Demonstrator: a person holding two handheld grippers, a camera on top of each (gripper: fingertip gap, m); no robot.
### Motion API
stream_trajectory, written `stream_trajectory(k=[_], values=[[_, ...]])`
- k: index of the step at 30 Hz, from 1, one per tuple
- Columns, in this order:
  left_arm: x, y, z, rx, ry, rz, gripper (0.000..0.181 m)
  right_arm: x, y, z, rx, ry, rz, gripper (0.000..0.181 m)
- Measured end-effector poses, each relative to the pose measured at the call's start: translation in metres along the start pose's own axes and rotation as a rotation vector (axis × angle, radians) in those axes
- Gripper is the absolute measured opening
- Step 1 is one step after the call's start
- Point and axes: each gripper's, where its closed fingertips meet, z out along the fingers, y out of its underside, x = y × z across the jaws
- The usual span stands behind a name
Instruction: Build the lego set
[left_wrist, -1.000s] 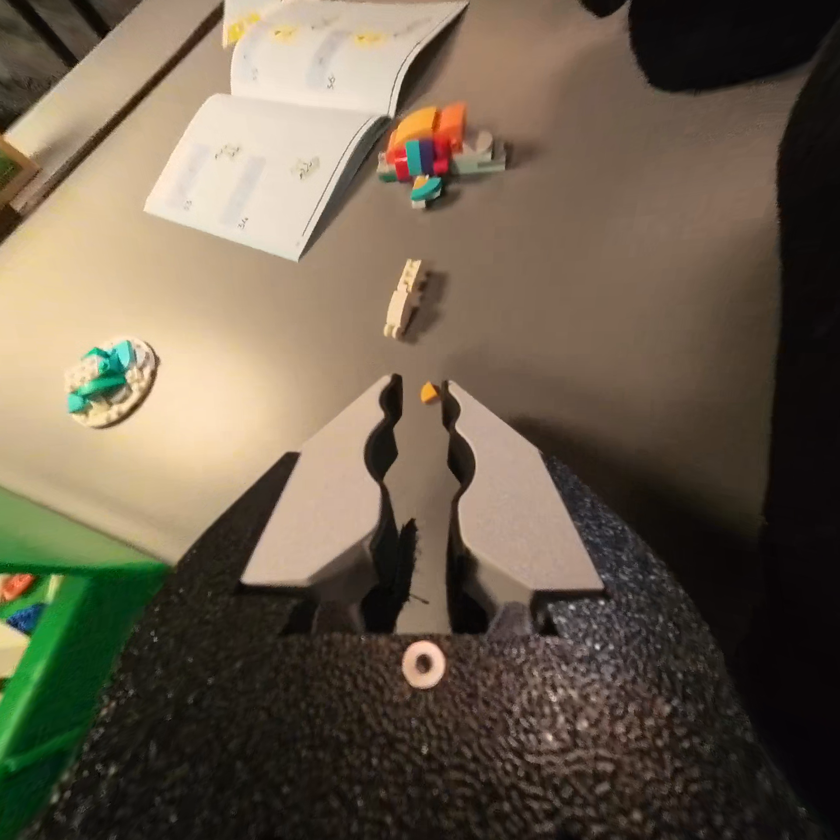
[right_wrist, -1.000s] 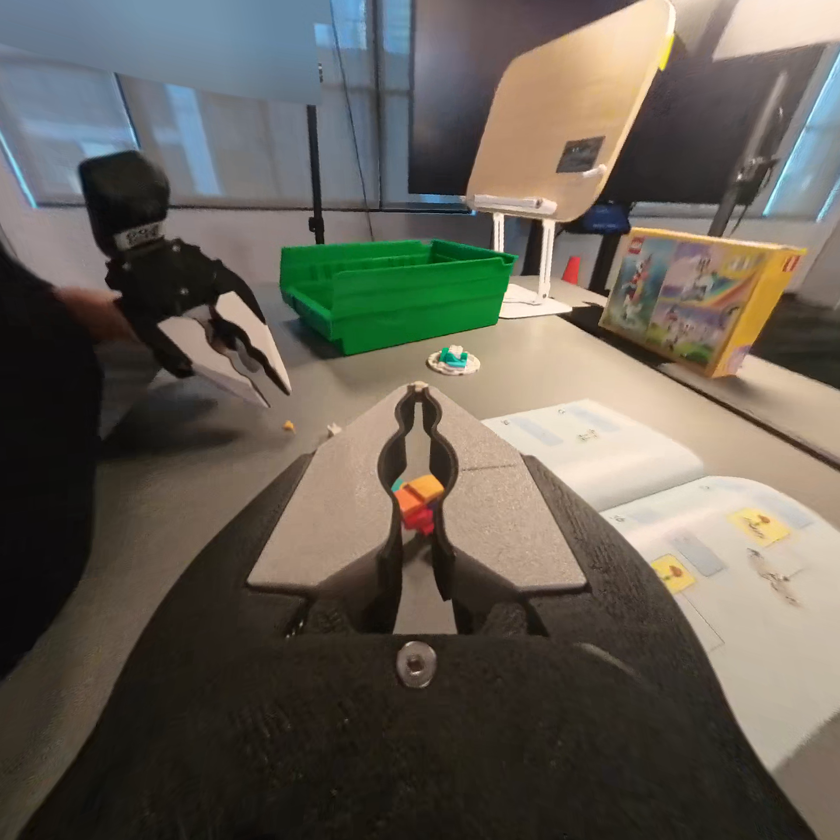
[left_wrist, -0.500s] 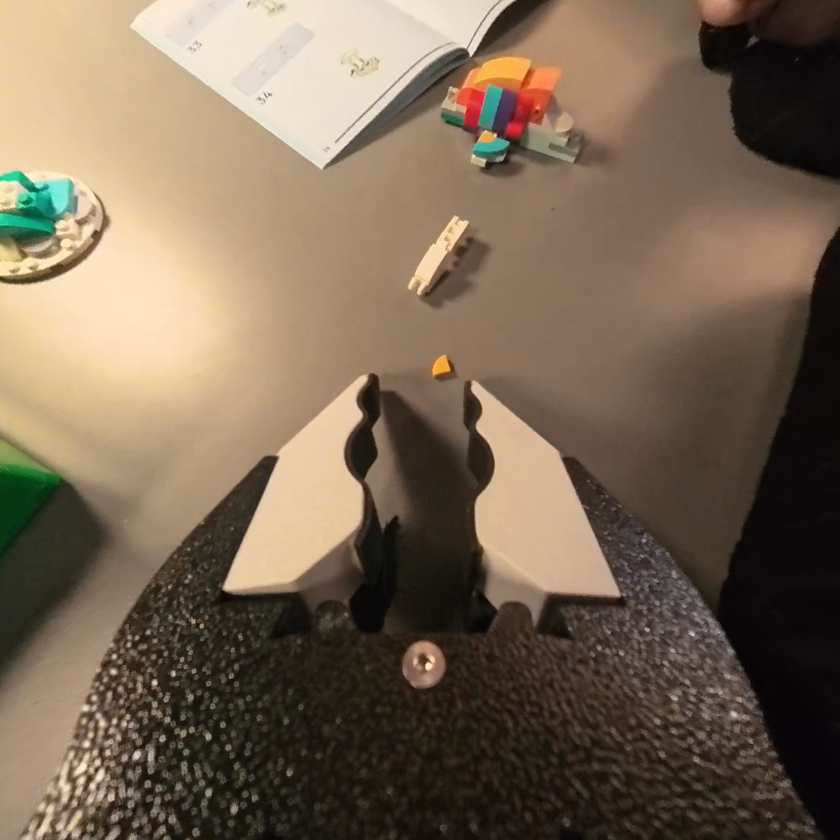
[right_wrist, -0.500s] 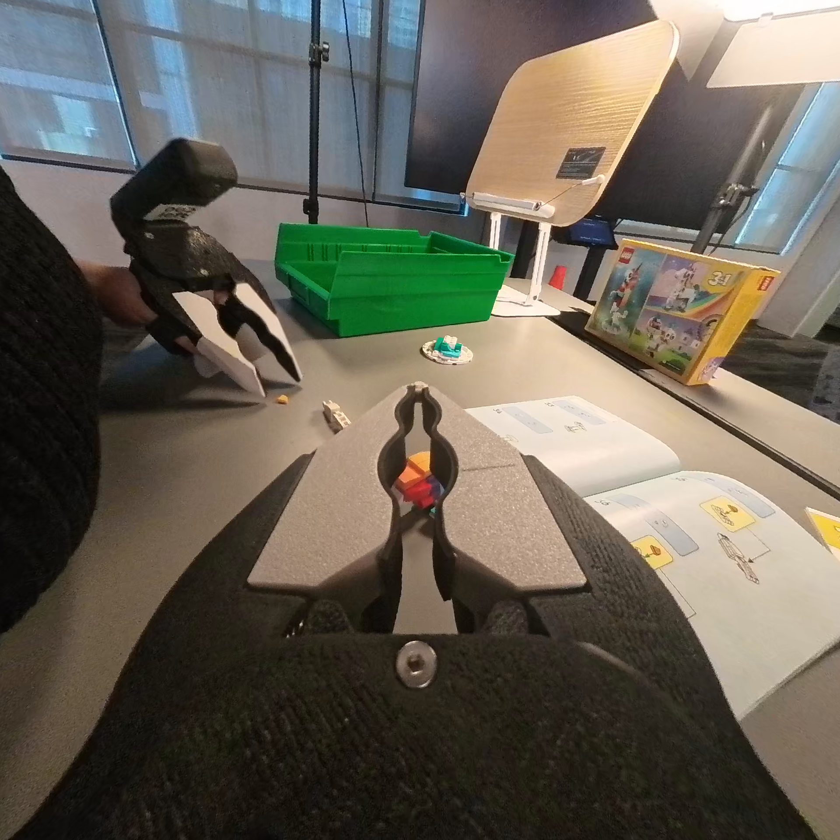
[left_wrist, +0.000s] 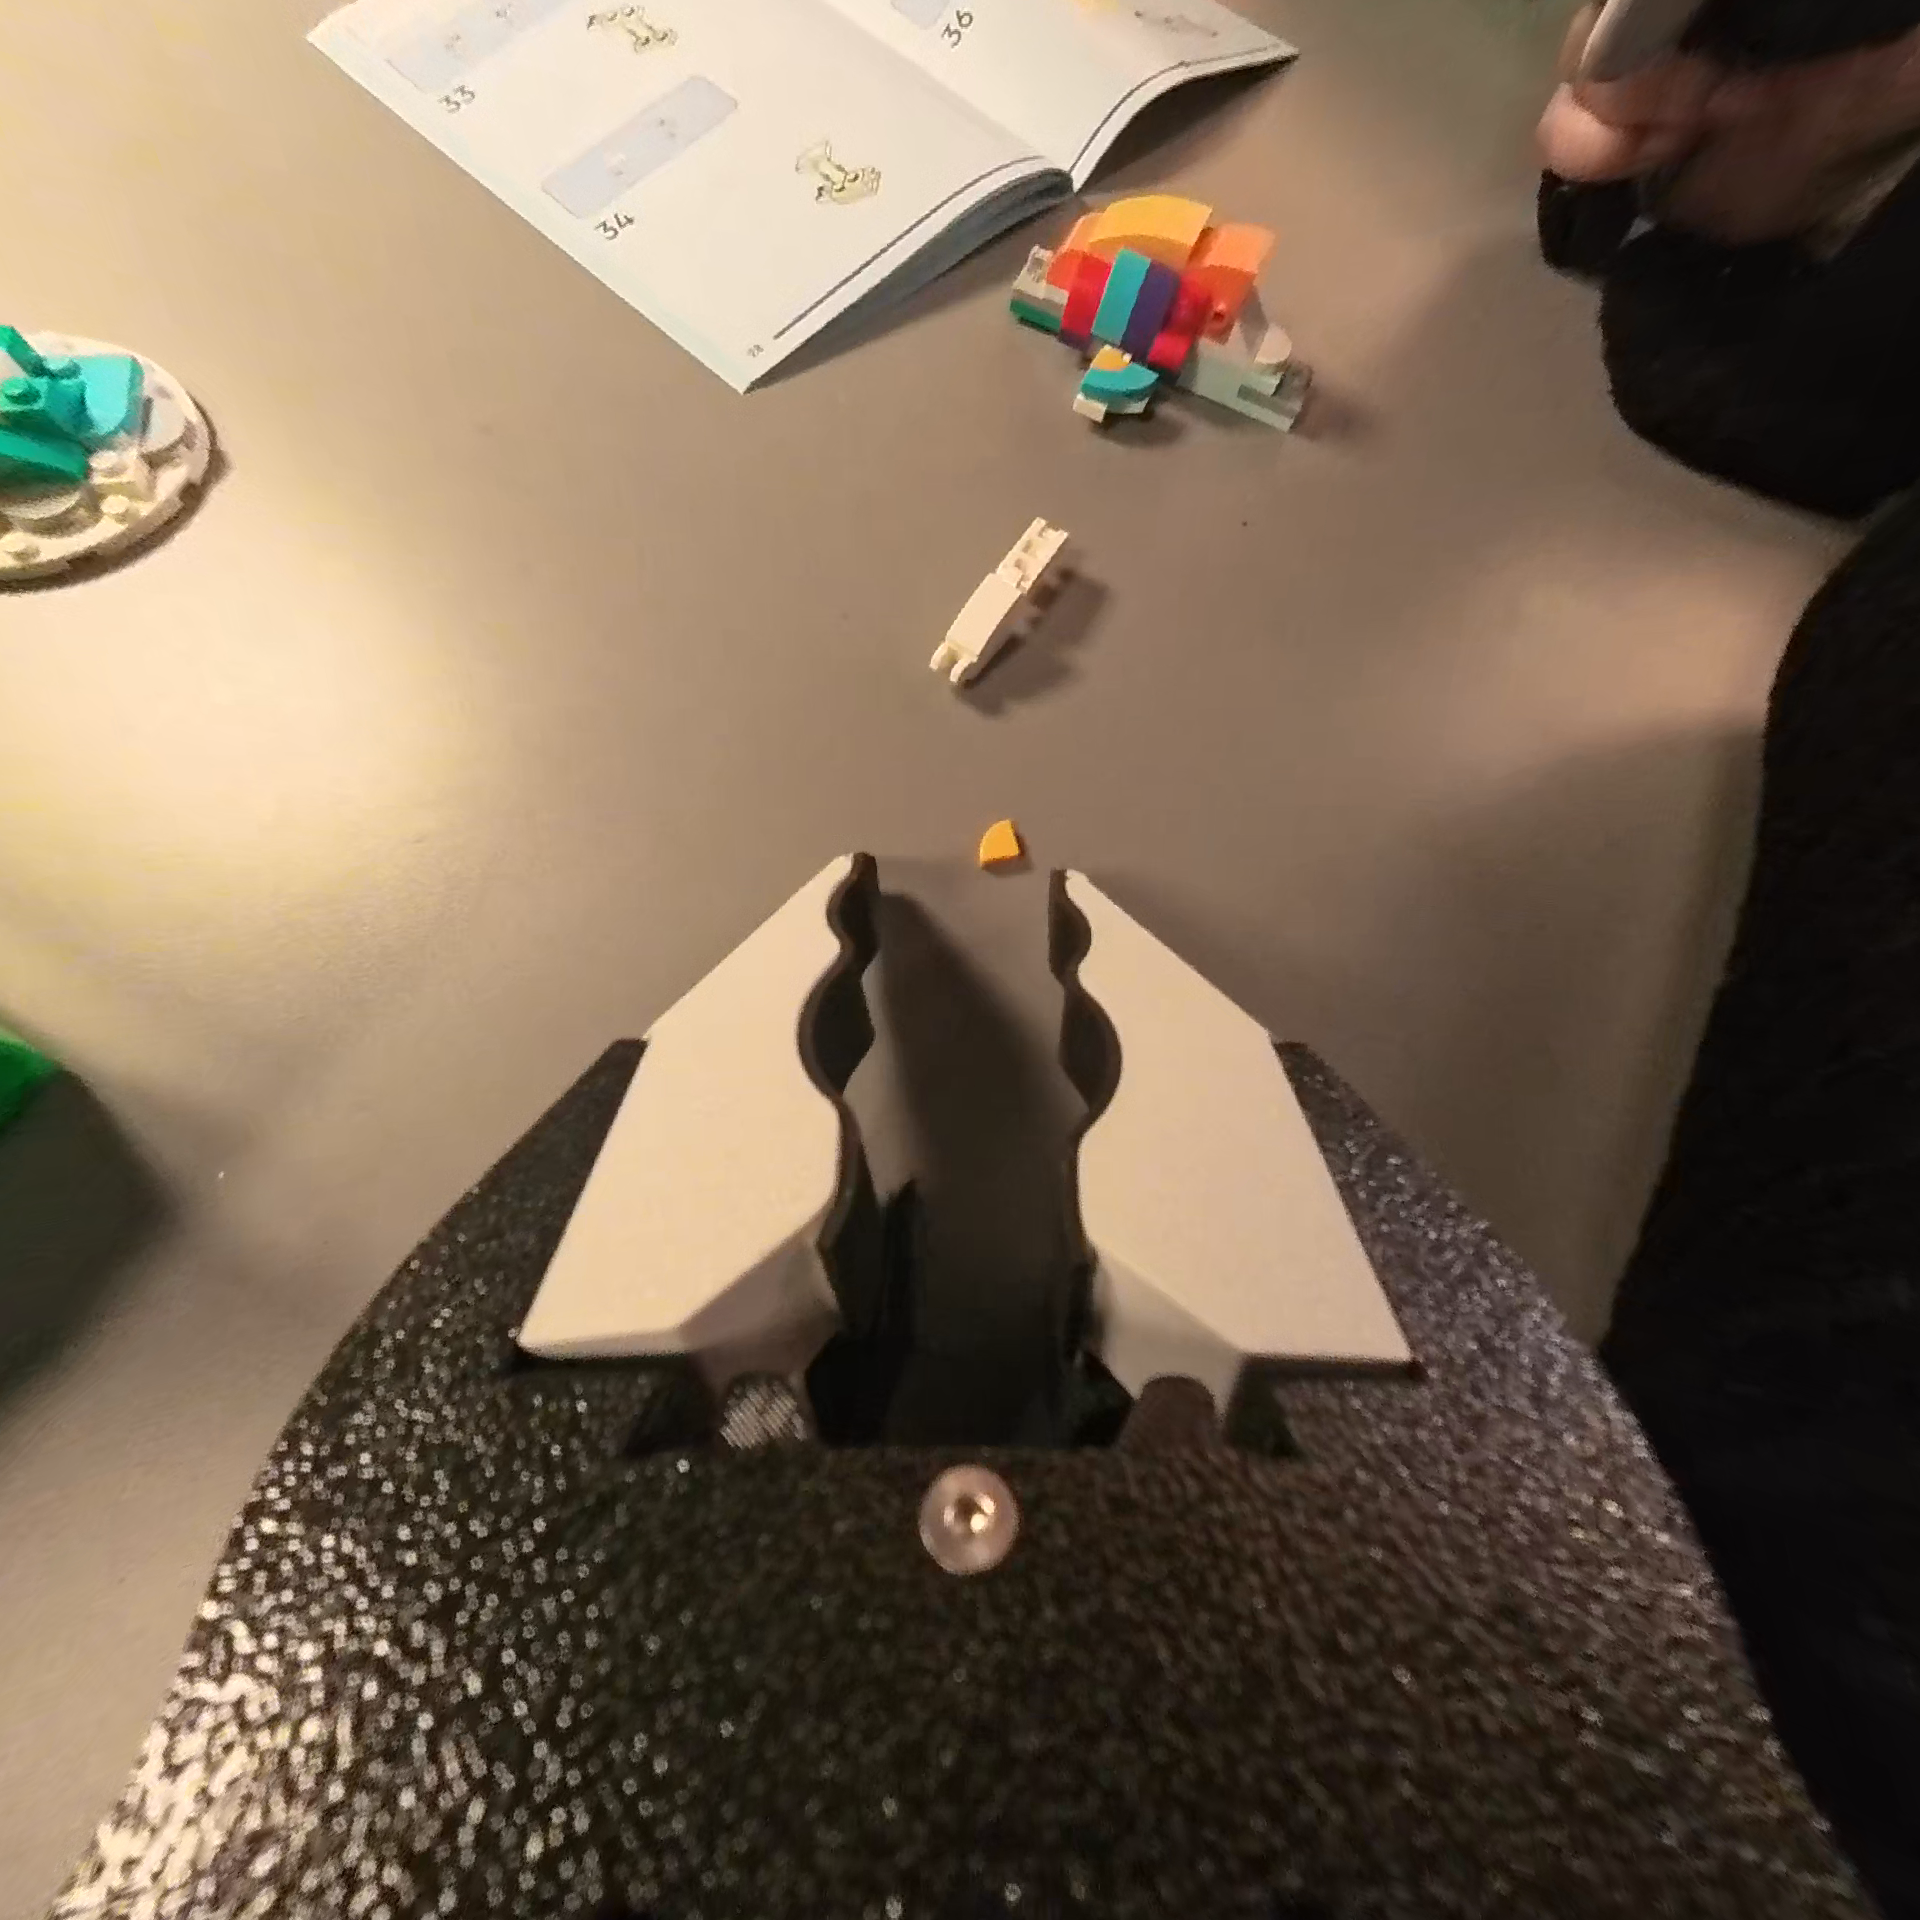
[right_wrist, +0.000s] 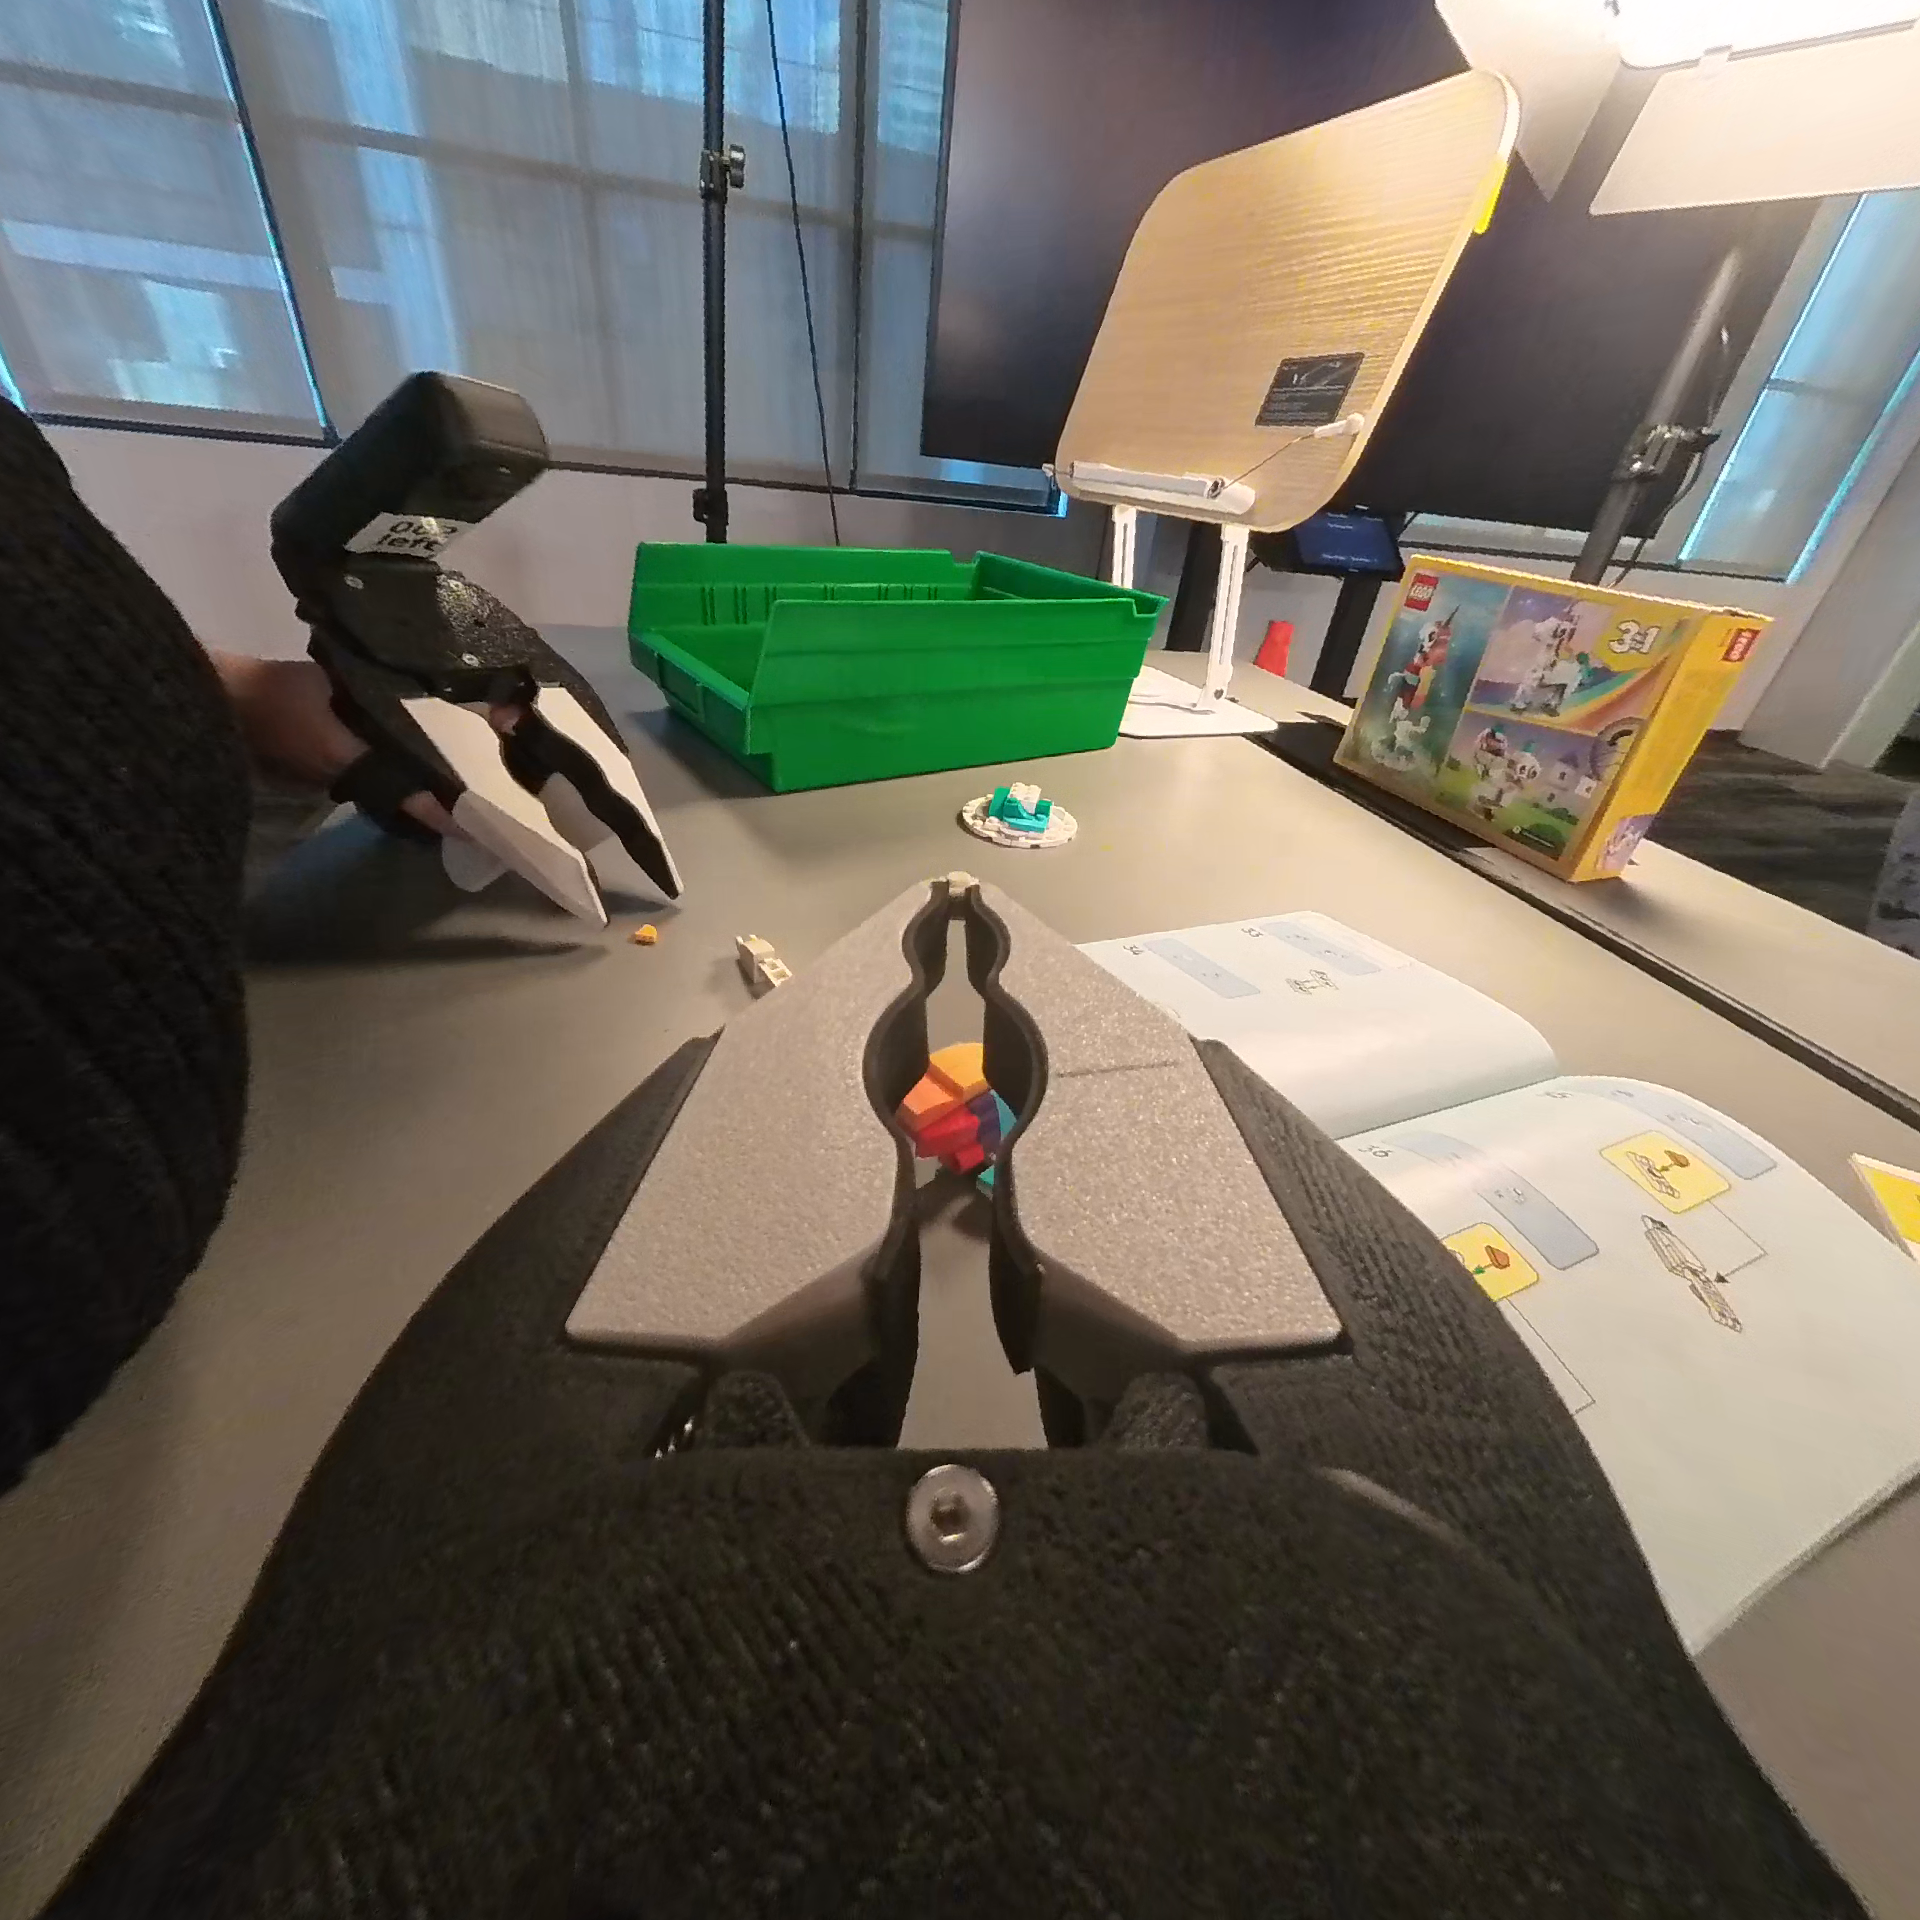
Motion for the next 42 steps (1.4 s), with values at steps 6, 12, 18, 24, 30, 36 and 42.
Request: stream_trajectory(k=[6, 12, 18, 24, 30, 36, 42], values=[[0.000, 0.000, 0.000, -0.001, 0.002, 0.001, 0.029, 0.001, 0.000, 0.000, 0.002, 0.007, 0.005, 0.000], [0.005, 0.000, -0.001, 0.003, 0.054, -0.011, 0.027, 0.003, -0.002, 0.000, 0.016, 0.012, 0.018, 0.000], [0.011, -0.005, -0.004, 0.038, 0.080, -0.035, 0.026, 0.003, -0.002, 0.000, 0.017, 0.008, 0.017, 0.000], [0.015, -0.008, -0.003, 0.052, 0.132, -0.087, 0.026, 0.003, -0.002, 0.001, 0.017, 0.008, 0.017, 0.000], [0.017, -0.006, -0.001, 0.030, 0.154, -0.110, 0.026, 0.002, -0.001, 0.001, 0.011, 0.007, 0.007, 0.000], [0.014, -0.005, -0.001, 0.027, 0.157, -0.138, 0.026, 0.001, -0.001, 0.001, 0.012, 0.007, 0.007, 0.000], [0.010, -0.009, -0.004, 0.058, 0.150, -0.172, 0.026, 0.001, -0.001, 0.001, 0.011, 0.006, 0.006, 0.000]])
